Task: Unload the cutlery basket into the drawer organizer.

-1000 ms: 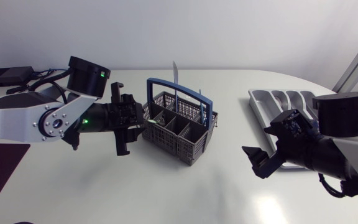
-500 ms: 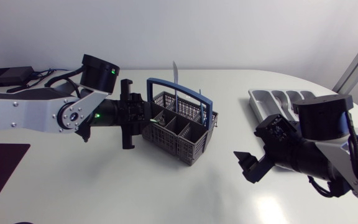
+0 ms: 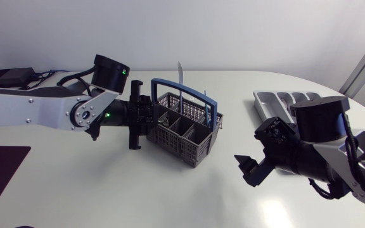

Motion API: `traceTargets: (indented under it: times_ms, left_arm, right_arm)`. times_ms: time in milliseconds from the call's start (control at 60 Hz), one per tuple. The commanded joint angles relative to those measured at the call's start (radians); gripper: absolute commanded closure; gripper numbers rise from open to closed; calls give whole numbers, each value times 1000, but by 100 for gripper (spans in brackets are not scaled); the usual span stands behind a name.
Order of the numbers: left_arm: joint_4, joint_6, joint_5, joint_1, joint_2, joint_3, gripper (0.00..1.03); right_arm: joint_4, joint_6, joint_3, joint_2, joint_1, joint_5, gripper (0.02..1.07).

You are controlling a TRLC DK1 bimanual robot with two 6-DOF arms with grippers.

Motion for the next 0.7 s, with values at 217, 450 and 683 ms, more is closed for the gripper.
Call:
traceTargets:
  times_ms: [217,450,683]
  left_arm:
    - [-10,82,1,-7,46,68,76]
    - [-176,127,-5,-5,83,142,90]
    - [-268,119,-19,-13,115,205,100]
  right_arm:
    - [10,-23,2,15,17,12,7]
    - [18,-29,-7,24,19,17,7]
    - [21,-30,-16,24,26,17,7]
